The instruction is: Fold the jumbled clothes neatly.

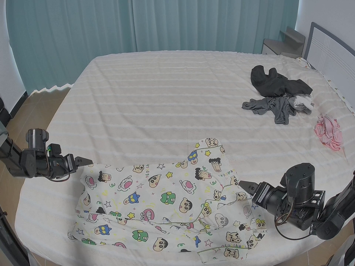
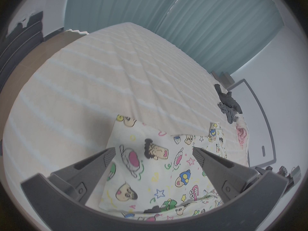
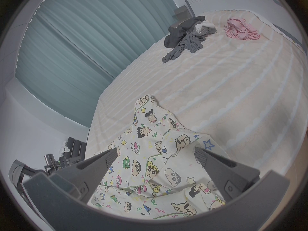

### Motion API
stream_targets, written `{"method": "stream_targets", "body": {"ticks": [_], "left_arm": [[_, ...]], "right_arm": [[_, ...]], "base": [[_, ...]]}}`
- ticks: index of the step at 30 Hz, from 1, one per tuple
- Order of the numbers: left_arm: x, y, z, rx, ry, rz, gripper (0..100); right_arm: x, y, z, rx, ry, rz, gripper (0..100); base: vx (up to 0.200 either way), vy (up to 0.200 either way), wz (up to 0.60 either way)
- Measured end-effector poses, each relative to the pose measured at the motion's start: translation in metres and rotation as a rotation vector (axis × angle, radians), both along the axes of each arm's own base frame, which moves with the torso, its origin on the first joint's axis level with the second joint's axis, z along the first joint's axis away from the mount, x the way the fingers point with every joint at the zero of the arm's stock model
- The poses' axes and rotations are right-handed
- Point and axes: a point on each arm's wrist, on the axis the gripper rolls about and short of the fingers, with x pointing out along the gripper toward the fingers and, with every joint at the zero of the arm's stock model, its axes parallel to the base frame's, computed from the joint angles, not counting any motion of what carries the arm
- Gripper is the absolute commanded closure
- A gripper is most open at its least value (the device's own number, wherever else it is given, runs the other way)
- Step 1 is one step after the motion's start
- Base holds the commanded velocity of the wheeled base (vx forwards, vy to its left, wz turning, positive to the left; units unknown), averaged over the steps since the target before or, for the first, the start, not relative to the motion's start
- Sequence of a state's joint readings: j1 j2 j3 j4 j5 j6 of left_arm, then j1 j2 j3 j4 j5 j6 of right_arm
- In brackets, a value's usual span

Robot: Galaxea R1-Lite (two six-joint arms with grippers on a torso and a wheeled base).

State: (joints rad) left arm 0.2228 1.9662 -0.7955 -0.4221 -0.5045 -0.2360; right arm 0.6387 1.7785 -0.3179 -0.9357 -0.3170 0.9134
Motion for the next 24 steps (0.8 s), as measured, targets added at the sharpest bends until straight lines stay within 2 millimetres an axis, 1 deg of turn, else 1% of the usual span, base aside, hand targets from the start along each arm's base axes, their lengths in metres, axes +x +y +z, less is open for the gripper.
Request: {"method": "stream_targets", "body": {"ticks": [3, 5, 8, 12, 17, 24], "left_arm": [[0.02, 0.007, 0.004, 0.006, -0.002, -0.047, 0], [0.033, 0.011, 0.001, 0.021, -0.001, -0.083, 0], [0.047, 0.016, -0.011, 0.032, 0.024, -0.121, 0], [0.061, 0.021, -0.033, 0.048, 0.058, -0.158, 0], [0.071, 0.025, -0.05, 0.088, 0.086, -0.145, 0], [0.075, 0.028, -0.06, 0.089, 0.1, -0.142, 0]], "right_arm": [[-0.001, 0.0, 0.0, -0.001, 0.001, 0.004, 0], [-0.002, 0.001, 0.0, -0.001, 0.0, 0.008, 0], [-0.003, 0.002, 0.0, -0.003, 0.001, 0.017, 0], [-0.006, 0.006, 0.0, -0.003, 0.002, 0.035, 0], [-0.008, 0.011, -0.001, -0.004, 0.002, 0.058, 0], [-0.009, 0.013, -0.002, -0.004, 0.007, 0.07, 0]], "base": [[0.0, 0.0, 0.0], [0.0, 0.0, 0.0], [0.0, 0.0, 0.0], [0.0, 0.0, 0.0], [0.0, 0.0, 0.0], [0.0, 0.0, 0.0]]}}
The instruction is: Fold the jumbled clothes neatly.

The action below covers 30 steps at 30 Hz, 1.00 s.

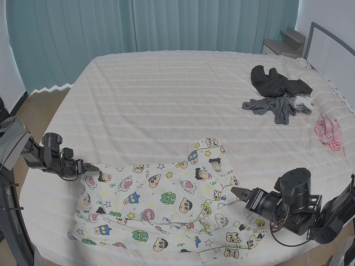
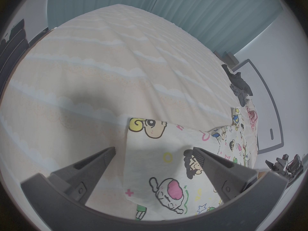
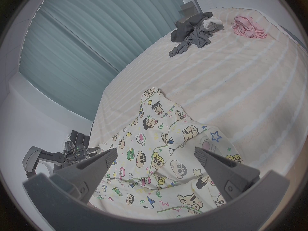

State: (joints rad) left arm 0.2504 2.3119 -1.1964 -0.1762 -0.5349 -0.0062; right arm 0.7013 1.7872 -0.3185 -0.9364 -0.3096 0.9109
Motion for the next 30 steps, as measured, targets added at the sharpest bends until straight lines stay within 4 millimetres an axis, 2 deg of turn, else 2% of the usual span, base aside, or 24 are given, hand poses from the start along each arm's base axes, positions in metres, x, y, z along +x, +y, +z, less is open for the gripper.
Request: {"method": "stream_targets", "body": {"ticks": [5, 6, 12, 21, 26, 30], "left_arm": [[0.001, -0.003, -0.003, -0.007, 0.007, -0.007, 0], [0.001, -0.003, -0.004, -0.009, 0.009, -0.008, 100], [0.004, -0.006, -0.004, -0.016, 0.009, -0.005, 100], [0.006, -0.006, 0.004, -0.045, 0.009, 0.049, 100], [0.005, -0.005, 0.015, -0.041, -0.006, 0.074, 100], [0.003, -0.006, 0.022, -0.038, -0.016, 0.084, 100]], "right_arm": [[0.006, 0.0, 0.0, 0.003, 0.0, -0.005, 0], [0.009, -0.001, 0.0, 0.008, -0.001, -0.009, 0], [0.045, -0.008, 0.003, 0.023, -0.004, -0.003, 0], [0.131, -0.014, 0.009, -0.069, 0.02, 0.046, 0], [0.174, -0.015, -0.002, -0.167, 0.068, 0.101, 0], [0.201, -0.013, -0.014, -0.202, 0.099, 0.122, 0]], "base": [[0.0, 0.0, 0.0], [0.0, 0.0, 0.0], [0.0, 0.0, 0.0], [0.0, 0.0, 0.0], [0.0, 0.0, 0.0], [0.0, 0.0, 0.0]]}}
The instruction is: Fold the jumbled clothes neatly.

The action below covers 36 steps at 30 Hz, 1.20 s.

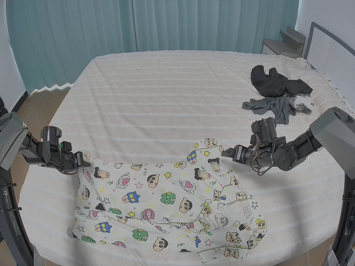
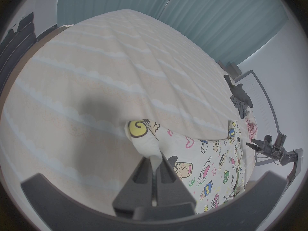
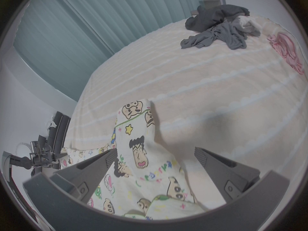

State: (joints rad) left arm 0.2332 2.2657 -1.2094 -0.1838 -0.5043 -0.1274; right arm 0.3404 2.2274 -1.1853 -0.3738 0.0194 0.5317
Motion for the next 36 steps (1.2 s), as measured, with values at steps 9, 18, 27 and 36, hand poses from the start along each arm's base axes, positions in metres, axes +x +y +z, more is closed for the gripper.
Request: {"method": "stream_targets", "body": {"ticks": [9, 18, 27, 36], "left_arm": [[-0.003, -0.002, 0.01, 0.006, -0.015, 0.006, 100], [-0.004, -0.004, 0.012, 0.007, -0.017, 0.003, 100], [-0.003, -0.01, 0.013, 0.025, -0.019, 0.002, 100], [-0.004, -0.011, 0.021, 0.042, -0.031, 0.024, 100]], "right_arm": [[0.042, 0.02, -0.024, -0.002, 0.011, 0.054, 0], [0.06, 0.045, -0.049, -0.004, 0.03, 0.078, 100], [0.064, 0.046, -0.052, 0.044, 0.034, 0.025, 100], [0.059, 0.036, -0.037, 0.128, -0.077, -0.034, 100]], "base": [[0.0, 0.0, 0.0], [0.0, 0.0, 0.0], [0.0, 0.0, 0.0], [0.0, 0.0, 0.0]]}}
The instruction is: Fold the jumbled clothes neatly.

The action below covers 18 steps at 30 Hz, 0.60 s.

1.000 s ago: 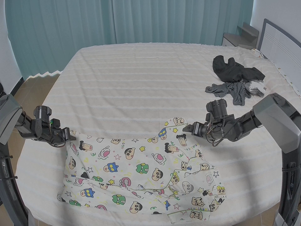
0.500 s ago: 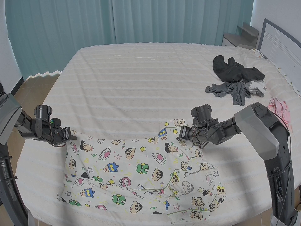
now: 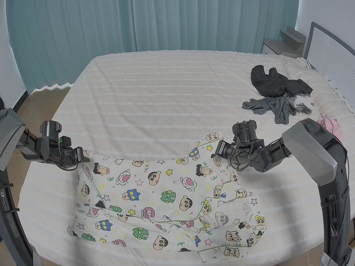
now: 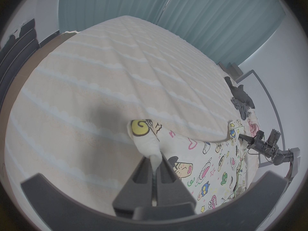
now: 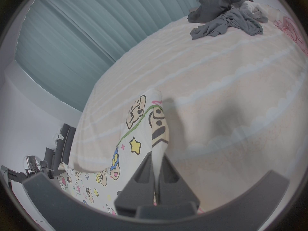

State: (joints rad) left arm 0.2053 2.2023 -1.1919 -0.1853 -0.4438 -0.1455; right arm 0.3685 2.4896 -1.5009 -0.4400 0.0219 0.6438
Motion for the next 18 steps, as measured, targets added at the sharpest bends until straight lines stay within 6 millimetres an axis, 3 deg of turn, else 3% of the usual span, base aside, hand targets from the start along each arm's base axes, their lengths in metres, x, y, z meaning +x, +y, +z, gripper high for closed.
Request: {"method": "stream_targets", "body": {"ticks": [8, 18], "left_arm": [[0.001, 0.001, 0.01, 0.031, -0.071, 0.031, 100], [0.0, 0.001, 0.007, 0.063, -0.13, 0.045, 100]], "right_arm": [[-0.012, -0.014, 0.009, 0.043, -0.084, -0.024, 100], [-0.024, -0.025, 0.022, 0.065, -0.122, -0.037, 100]], "base": [[0.0, 0.0, 0.0], [0.0, 0.0, 0.0]]}}
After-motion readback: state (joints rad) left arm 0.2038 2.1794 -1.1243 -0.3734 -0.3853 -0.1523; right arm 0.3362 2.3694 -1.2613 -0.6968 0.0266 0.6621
